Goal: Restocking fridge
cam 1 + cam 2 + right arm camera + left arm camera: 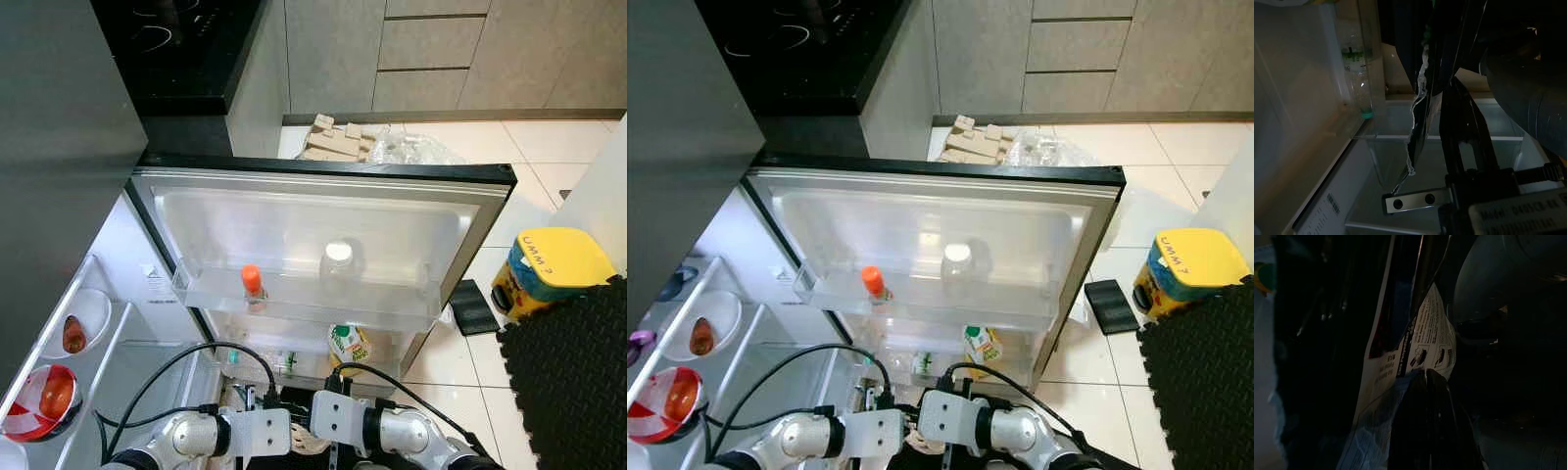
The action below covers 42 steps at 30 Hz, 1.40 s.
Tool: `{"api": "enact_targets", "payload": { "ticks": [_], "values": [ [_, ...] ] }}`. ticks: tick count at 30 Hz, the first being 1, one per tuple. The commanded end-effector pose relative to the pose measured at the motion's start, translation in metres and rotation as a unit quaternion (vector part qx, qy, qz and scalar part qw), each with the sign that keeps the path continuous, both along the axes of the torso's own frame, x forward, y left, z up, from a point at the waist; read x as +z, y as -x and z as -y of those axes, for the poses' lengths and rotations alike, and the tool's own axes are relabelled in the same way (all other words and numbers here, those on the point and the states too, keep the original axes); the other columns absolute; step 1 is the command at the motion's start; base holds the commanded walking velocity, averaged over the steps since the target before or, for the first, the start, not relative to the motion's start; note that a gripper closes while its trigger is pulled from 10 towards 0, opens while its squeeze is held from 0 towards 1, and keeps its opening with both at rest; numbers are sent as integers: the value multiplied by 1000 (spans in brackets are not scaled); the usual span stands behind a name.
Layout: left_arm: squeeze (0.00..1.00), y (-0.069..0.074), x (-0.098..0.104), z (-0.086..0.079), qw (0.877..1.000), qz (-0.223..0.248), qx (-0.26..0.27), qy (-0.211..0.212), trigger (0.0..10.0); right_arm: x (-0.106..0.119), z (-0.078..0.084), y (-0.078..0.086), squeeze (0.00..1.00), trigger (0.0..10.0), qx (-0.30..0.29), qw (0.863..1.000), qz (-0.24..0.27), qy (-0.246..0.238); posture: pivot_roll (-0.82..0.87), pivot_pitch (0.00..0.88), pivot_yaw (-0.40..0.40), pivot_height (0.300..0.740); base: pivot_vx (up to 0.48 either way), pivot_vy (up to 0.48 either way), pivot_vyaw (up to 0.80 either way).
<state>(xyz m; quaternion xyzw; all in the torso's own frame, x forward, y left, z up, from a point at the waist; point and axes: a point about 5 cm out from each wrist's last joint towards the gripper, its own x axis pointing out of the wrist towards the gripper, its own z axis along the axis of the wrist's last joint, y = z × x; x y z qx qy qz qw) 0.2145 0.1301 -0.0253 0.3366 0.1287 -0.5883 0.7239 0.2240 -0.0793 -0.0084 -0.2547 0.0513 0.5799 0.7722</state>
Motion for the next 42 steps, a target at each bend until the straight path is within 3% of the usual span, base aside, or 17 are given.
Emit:
{"api": "enact_targets", "payload": {
  "ticks": [1,14,15,16,17,20,22,27,33,37,38,39,42],
  "values": [
    [0,3,-2,-2,1000,-8,2,4,0,5,-4,0,0,10000,3,1000,10,-22,-141,112,59,740,0,0,0],
    [0,1,1,-7,1000,-5,13,10,0,5,-3,-3,0,10000,-4,1000,11,-18,-142,102,60,740,0,0,0],
    [0,0,0,-15,1000,-3,22,-8,3961,3,0,-3,0,10000,-9,1000,8,-13,-141,101,58,740,0,0,0],
    [0,0,0,-15,1000,-3,22,-8,3961,3,0,-3,0,10000,-9,1000,8,-13,-141,101,58,740,0,0,0],
    [0,1,-1,-26,999,-5,29,-28,10000,2,4,-3,0,10000,-14,1000,5,-6,-140,101,56,740,0,0,0],
    [0,6,-4,-56,996,-16,39,-79,10000,-4,15,0,0,10000,-23,1000,-4,14,-137,100,53,740,0,0,0],
    [0,6,-4,-56,996,-16,39,-79,10000,-4,15,0,0,10000,-23,1000,-4,14,-137,100,53,740,0,0,0],
    [0,6,-2,-75,993,-18,65,-99,10000,-7,27,0,0,10000,-40,999,-12,28,-133,99,50,740,0,0,0],
    [0,5,-1,-73,993,-14,73,-91,10000,-7,29,0,0,10000,-45,998,-12,29,-133,98,49,740,0,0,0],
    [0,2,0,-58,996,-1,55,-67,10000,-5,24,-3,0,10000,-45,999,-6,23,-137,98,50,740,0,0,0],
    [192,0,1,-55,997,2,53,-60,10000,-4,22,-4,0,10000,-45,999,-3,20,-137,98,50,740,0,0,0],
    [1000,-3,4,-51,997,9,55,-47,10000,-3,20,-5,0,10000,-45,999,1,16,-138,97,50,740,0,0,0],
    [1000,-6,7,-50,997,20,57,-41,10000,-1,19,-7,0,10000,-45,999,3,15,-138,96,49,740,0,0,0]
  ]
}}
